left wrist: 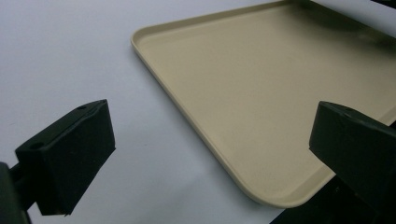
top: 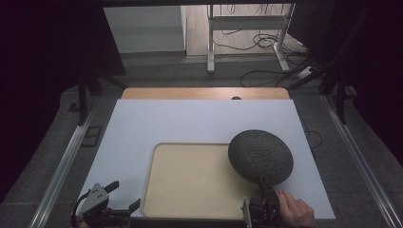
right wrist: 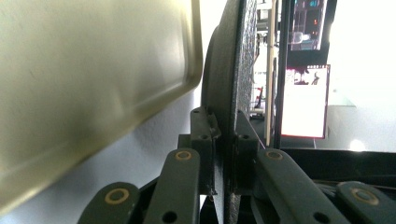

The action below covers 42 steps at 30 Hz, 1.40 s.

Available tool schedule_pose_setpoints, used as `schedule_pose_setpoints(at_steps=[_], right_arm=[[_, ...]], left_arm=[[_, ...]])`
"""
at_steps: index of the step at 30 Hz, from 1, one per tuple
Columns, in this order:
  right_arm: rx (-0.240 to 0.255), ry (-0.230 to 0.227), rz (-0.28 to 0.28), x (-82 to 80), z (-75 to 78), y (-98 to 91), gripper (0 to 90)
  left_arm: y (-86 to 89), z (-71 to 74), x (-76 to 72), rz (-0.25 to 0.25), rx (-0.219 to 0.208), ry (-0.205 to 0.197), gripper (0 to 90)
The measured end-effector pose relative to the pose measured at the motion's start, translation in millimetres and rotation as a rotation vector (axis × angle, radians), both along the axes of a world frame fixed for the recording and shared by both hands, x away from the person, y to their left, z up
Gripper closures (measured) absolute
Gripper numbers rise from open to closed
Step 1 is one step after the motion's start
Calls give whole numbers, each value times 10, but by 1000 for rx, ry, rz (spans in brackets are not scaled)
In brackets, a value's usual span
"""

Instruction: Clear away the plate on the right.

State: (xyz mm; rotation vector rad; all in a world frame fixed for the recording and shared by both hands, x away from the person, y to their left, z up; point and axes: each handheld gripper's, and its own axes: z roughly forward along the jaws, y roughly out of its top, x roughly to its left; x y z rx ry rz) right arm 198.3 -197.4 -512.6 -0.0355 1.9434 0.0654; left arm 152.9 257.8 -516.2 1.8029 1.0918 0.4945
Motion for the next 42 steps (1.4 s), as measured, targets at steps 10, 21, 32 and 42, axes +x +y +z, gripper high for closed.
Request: schedule_pose_setpoints(at_steps=[10, 21, 32, 42], right_arm=[[-25, 4, 37, -49, 17, 180, 830], [0, 5, 127, -53, -22, 353, 828], [-3, 17, 174, -93, -51, 528, 827], [-9, 18, 233, -127, -106, 691, 825]], left_arm=[[11, -1, 0, 5, -10, -1, 0], [16, -3, 3, 5, -14, 0, 0], [15, -3, 1, 5, -15, 1, 0], [15, -3, 1, 3, -15, 1, 0]])
